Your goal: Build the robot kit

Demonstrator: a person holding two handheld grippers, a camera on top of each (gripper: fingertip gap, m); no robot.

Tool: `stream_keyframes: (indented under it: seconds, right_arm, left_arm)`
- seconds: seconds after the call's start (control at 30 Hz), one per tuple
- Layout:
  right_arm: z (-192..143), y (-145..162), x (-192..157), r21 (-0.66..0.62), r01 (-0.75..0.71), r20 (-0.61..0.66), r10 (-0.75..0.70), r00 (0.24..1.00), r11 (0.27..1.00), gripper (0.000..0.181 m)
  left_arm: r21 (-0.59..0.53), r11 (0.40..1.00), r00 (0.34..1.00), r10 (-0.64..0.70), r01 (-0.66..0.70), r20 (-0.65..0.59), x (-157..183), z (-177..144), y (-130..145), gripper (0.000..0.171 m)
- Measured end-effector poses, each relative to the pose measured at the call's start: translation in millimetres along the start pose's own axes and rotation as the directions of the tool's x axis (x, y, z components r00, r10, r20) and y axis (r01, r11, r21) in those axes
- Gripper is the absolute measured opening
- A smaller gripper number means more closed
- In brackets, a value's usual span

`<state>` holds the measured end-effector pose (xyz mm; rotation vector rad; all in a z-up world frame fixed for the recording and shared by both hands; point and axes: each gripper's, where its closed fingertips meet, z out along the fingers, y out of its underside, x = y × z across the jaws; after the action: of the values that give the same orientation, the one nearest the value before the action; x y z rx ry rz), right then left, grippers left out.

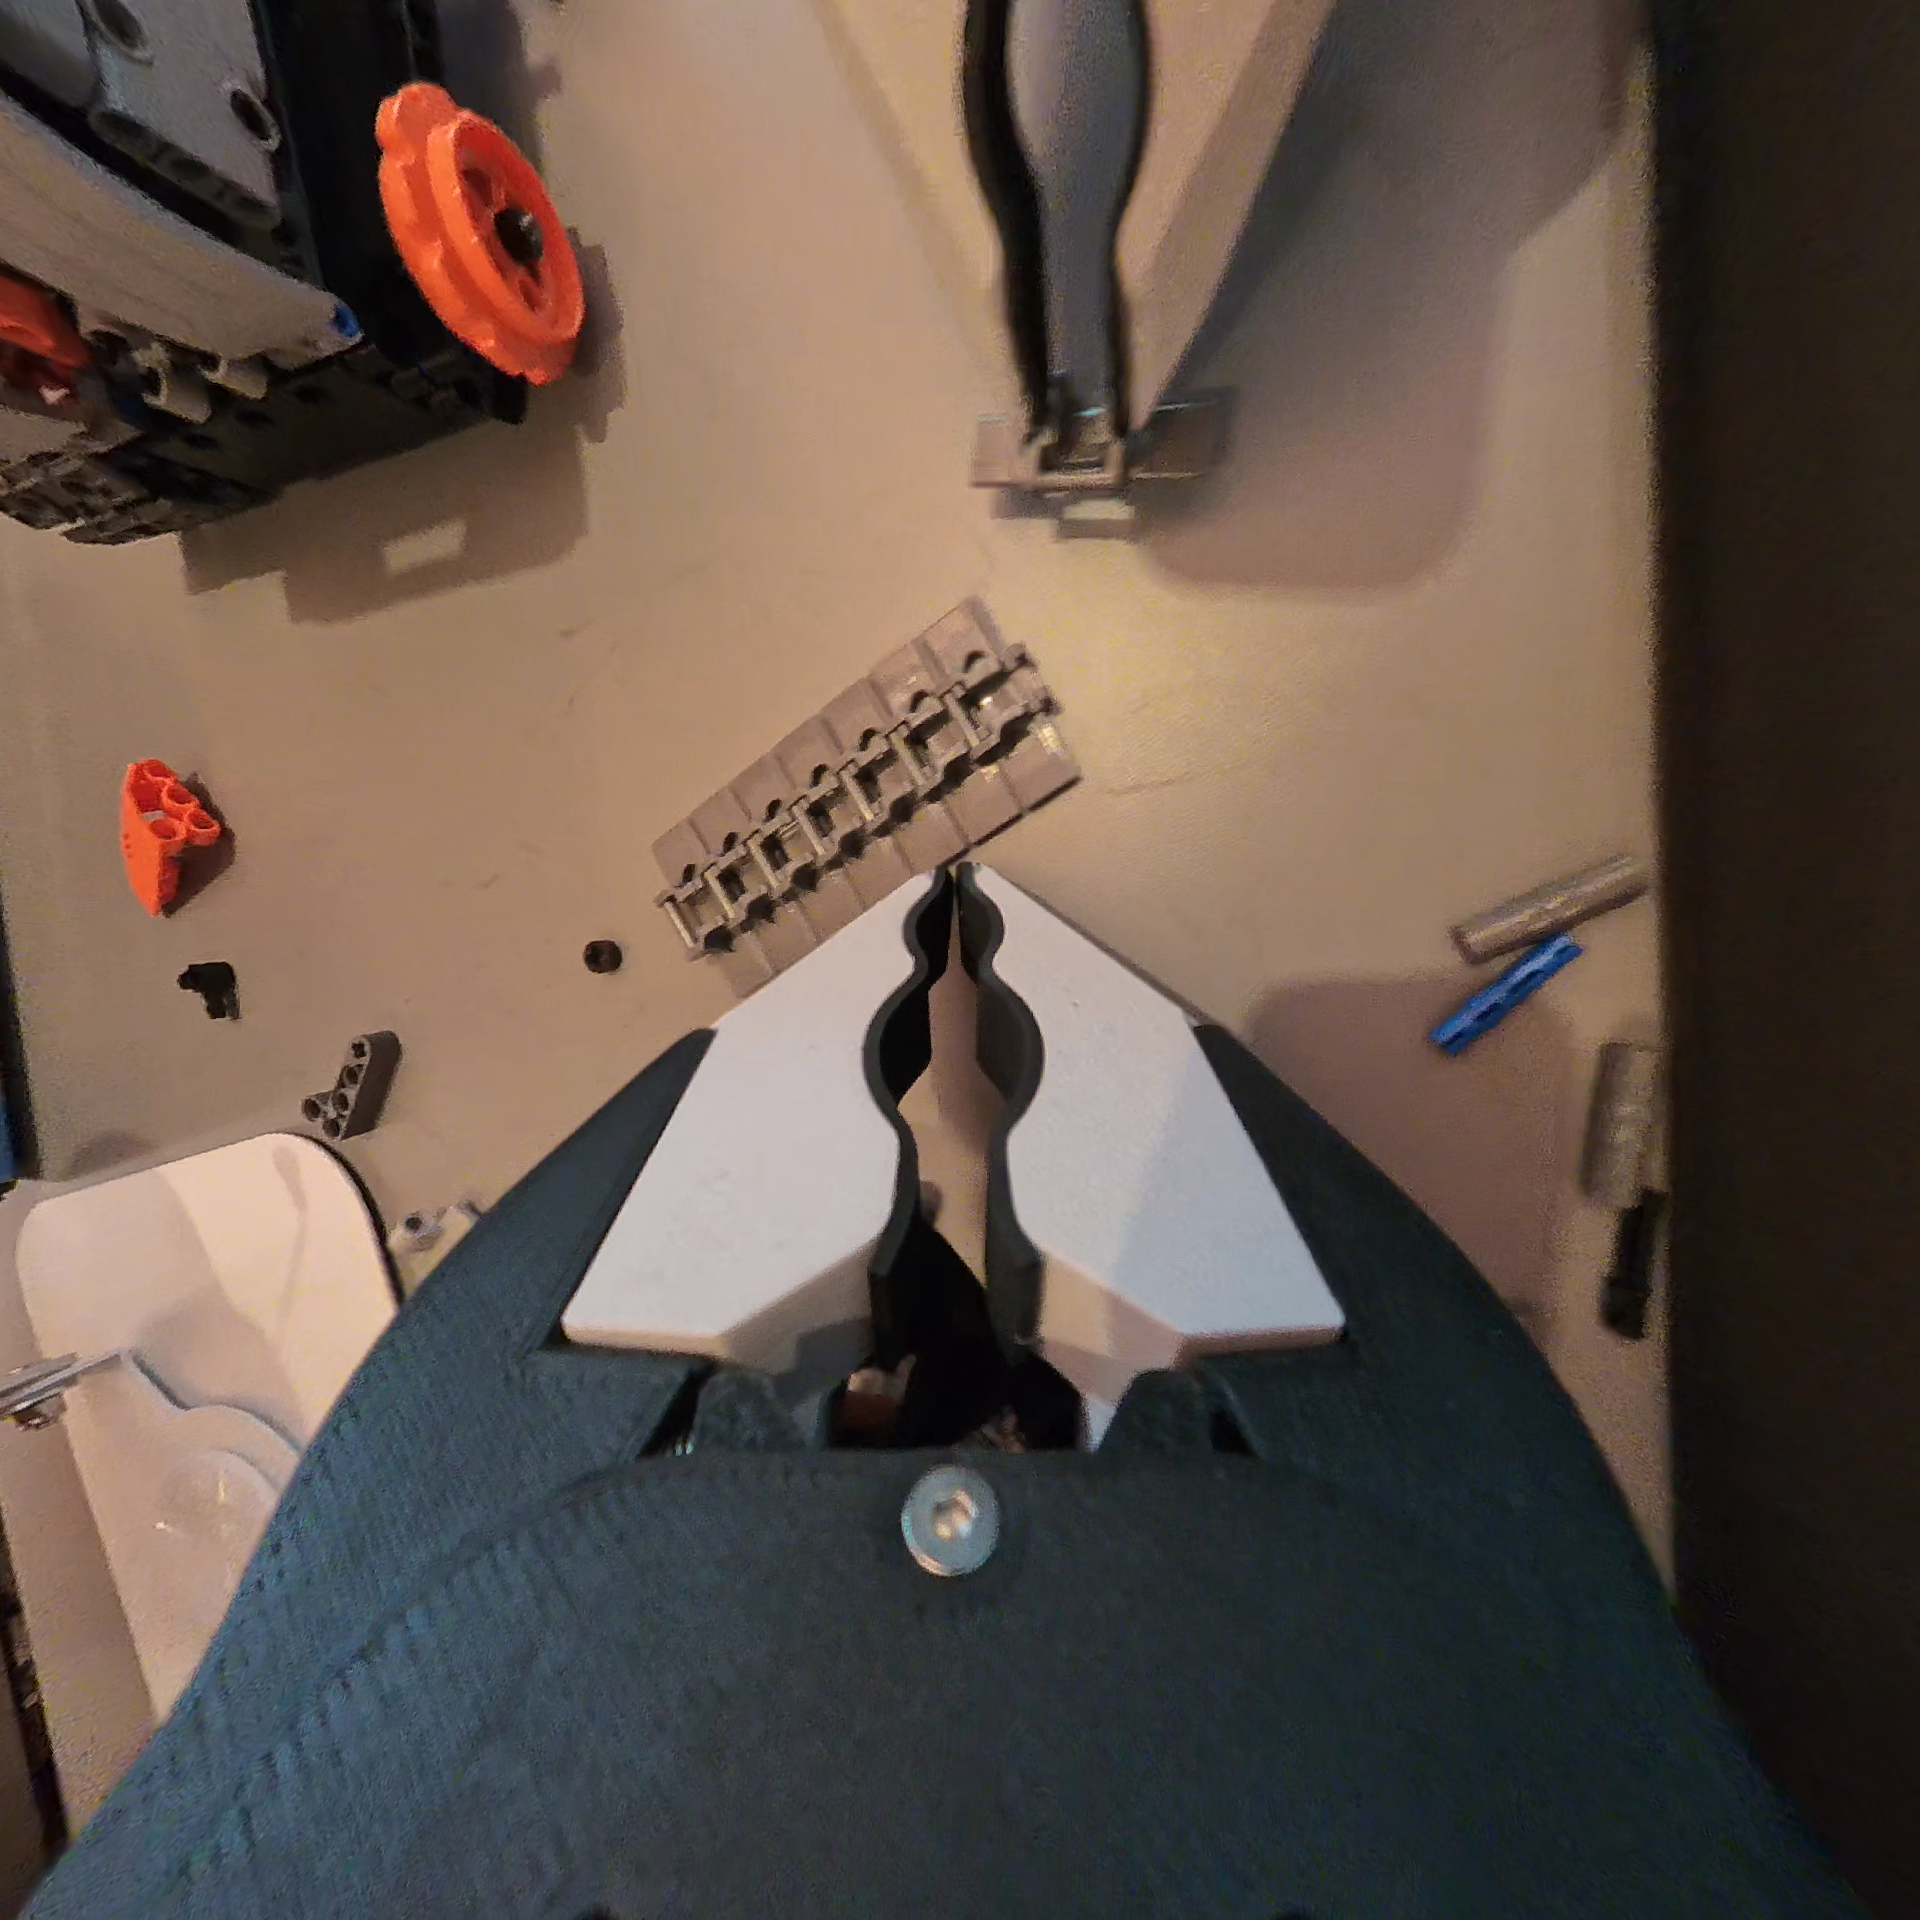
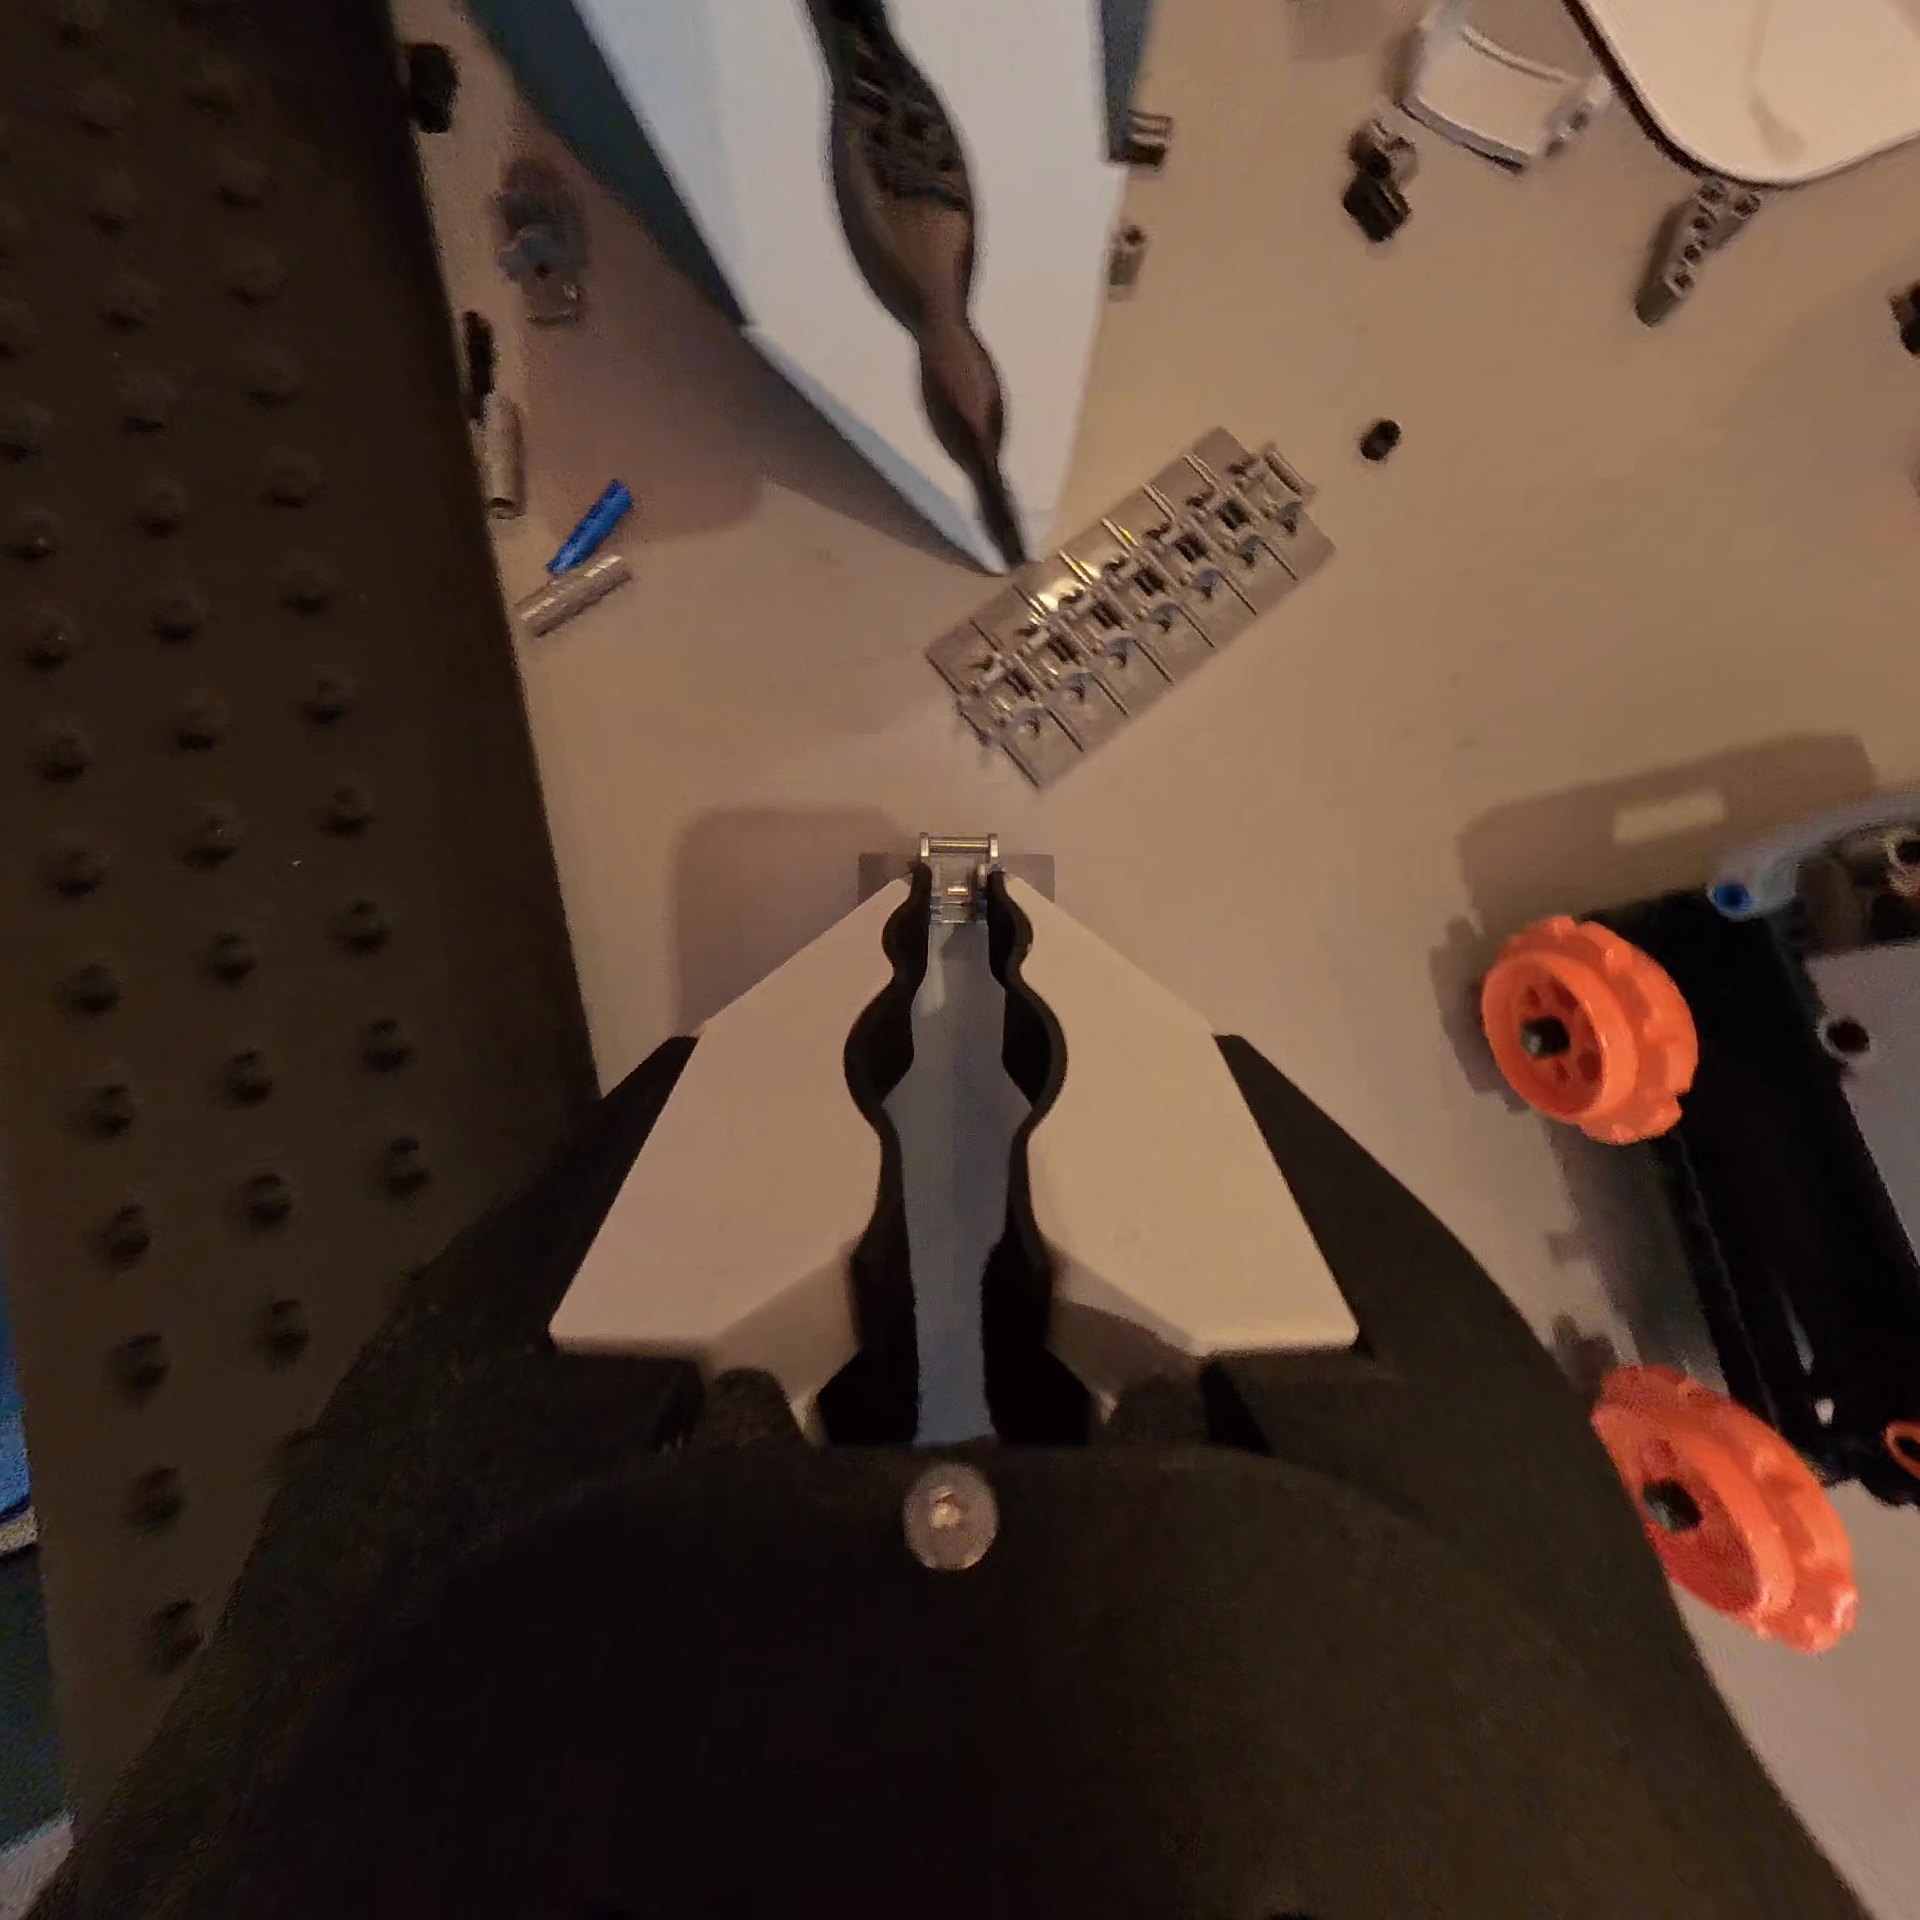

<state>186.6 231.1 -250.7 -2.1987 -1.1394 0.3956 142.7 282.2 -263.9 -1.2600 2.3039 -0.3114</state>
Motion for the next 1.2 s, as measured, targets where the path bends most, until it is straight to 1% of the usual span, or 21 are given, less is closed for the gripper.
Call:
stream_keyframes:
  seconds: [0.07,0.1,0.17,0.27,0.37,0.4,0.47,0.53,0.63,0.7,0.73,0.8,0.87,0.9,1.03,1.07,1.1,1.13,1.2]
  right_arm:
    - [0.0,2.8,3.0,-0.009,-0.03,-0.034,0.03,0.999,1.0,0.008]
    - [0.3,3.1,2.9,-0.008,-0.042,-0.042,0.042,0.998,0.999,0.008]
    - [0.3,3.4,2.9,-0.007,-0.054,-0.056,0.053,0.997,0.999,0.009]
    - [-0.7,1.3,3.7,0.012,-0.066,-0.062,0.067,0.996,0.998,0.008]
    - [-3.0,1.9,7.7,0.027,-0.086,-0.079,0.088,0.993,0.996,0.008]
    - [-4.3,2.3,8.9,0.032,-0.087,-0.086,0.09,0.992,0.996,0.008]
    - [-6.4,1.6,11.3,0.048,-0.098,-0.096,0.102,0.99,0.994,0.008]
    - [-4.8,0.7,13.5,0.049,-0.112,-0.102,0.117,0.988,0.992,0.008]
    - [0.5,-2.4,13.8,0.039,-0.117,-0.103,0.121,0.987,0.992,0.008]
    - [3.1,-4.3,13.3,0.034,-0.111,-0.103,0.114,0.988,0.993,0.008]
    - [3.6,-5.1,13.5,0.035,-0.112,-0.105,0.115,0.988,0.993,0.008]
    - [4.0,-5.2,13.6,0.036,-0.118,-0.106,0.121,0.987,0.992,0.008]
    - [2.3,-4.5,16.5,0.041,-0.124,-0.118,0.128,0.985,0.991,0.008]
    - [0.9,-3.7,18.2,0.045,-0.128,-0.123,0.133,0.984,0.991,0.008]
    - [-1.7,2.9,28.5,0.046,-0.171,-0.14,0.176,0.974,0.984,0.008]
    - [-1.2,3.9,30.7,0.045,-0.179,-0.147,0.184,0.972,0.983,0.008]
    - [-0.5,3.6,31.1,0.047,-0.185,-0.148,0.191,0.971,0.982,0.008]
    - [0.6,3.2,30.8,0.047,-0.189,-0.147,0.194,0.97,0.981,0.008]
    - [2.2,2.0,32.2,0.046,-0.196,-0.162,0.201,0.966,0.979,0.008]
  left_arm:
    - [0.021,1.0,1.0,0.002,-0.001,-0.023,11.4,-1.4,-8.7,0.008]
    - [0.028,1.0,1.0,0.002,-0.001,-0.03,16.2,-0.8,-13.3,0.007]
    - [0.041,0.999,0.999,0.035,-0.035,0.003,17.3,2.1,-22.6,0.01]
    - [0.103,0.994,1.0,0.02,-0.022,0.024,16.4,11.3,-42.1,0.012]
    - [0.156,0.985,0.997,0.066,-0.069,0.027,19.8,10.5,-55.7,0.032]
    - [0.172,0.982,0.997,0.072,-0.078,0.037,17.3,5.0,-57.2,0.033]
    - [0.191,0.98,0.997,0.054,-0.062,0.05,6.2,-8.6,-53.9,0.034]
    - [0.167,0.985,0.997,0.031,-0.042,0.069,-11.0,-14.2,-41.4,0.035]
    - [0.12,0.991,0.997,0.048,-0.054,0.057,-27.8,-5.8,-21.3,0.038]
    - [0.083,0.993,0.997,0.081,-0.079,-0.015,-25.2,4.9,-8.8,0.038]
    - [0.104,0.991,0.996,0.091,-0.088,-0.024,-25.7,5.8,-11.4,0.036]
    - [0.096,0.993,0.994,0.075,-0.068,-0.075,-21.8,6.9,-11.2,0.029]
    - [0.086,0.995,0.995,0.064,-0.057,-0.082,-20.3,7.4,-11.4,0.025]
    - [0.085,0.995,0.994,0.06,-0.052,-0.093,-15.9,7.7,-11.8,0.016]
    - [0.057,0.998,0.999,0.019,-0.017,-0.027,-10.8,10.2,-16.5,0.004]
    - [0.053,0.998,0.999,0.025,-0.023,-0.022,-7.6,9.6,-18.5,0.006]
    - [0.055,0.998,0.999,0.028,-0.026,-0.029,-4.6,8.0,-21.0,0.014]
    - [0.058,0.998,0.999,0.027,-0.026,-0.028,-4.8,6.0,-23.2,0.018]
    - [0.091,0.995,0.999,0.045,-0.044,-0.011,-12.4,1.1,-27.9,0.028]
